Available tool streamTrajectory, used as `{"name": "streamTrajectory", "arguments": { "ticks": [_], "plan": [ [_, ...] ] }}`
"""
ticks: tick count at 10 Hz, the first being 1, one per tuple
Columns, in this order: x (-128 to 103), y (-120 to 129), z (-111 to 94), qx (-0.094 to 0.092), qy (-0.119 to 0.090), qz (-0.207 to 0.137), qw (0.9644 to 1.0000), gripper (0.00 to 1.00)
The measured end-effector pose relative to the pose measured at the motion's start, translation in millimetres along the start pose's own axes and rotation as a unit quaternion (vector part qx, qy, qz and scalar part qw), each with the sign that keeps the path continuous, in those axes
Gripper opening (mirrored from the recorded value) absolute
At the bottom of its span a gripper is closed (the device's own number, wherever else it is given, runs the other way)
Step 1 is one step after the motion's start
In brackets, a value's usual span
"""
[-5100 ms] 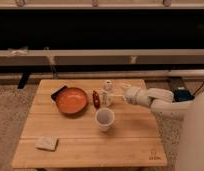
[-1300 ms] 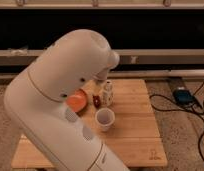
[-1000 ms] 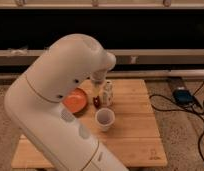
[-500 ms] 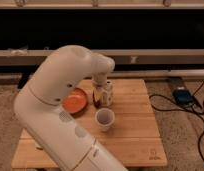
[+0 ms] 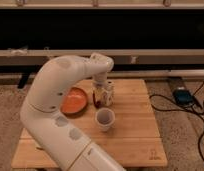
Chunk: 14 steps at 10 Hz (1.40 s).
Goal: Place the pepper in the ceramic bowl
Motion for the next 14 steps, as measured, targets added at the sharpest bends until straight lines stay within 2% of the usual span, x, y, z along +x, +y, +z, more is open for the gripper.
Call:
{"name": "streamTrajectory", "arguments": {
  "ticks": [3,5,10,14],
  "plan": [
    [-10.9,16.0,5.4,-0.027,-0.019,0.010,0.9994,0.69],
    [-17.6,24.9,11.7,-0.039,-0.024,0.011,0.9989,0.69],
    [-17.1,30.4,18.9,-0.047,-0.031,0.016,0.9983,0.69],
    [-13.0,25.4,23.0,-0.038,-0.033,0.023,0.9985,0.69]
  ]
}}
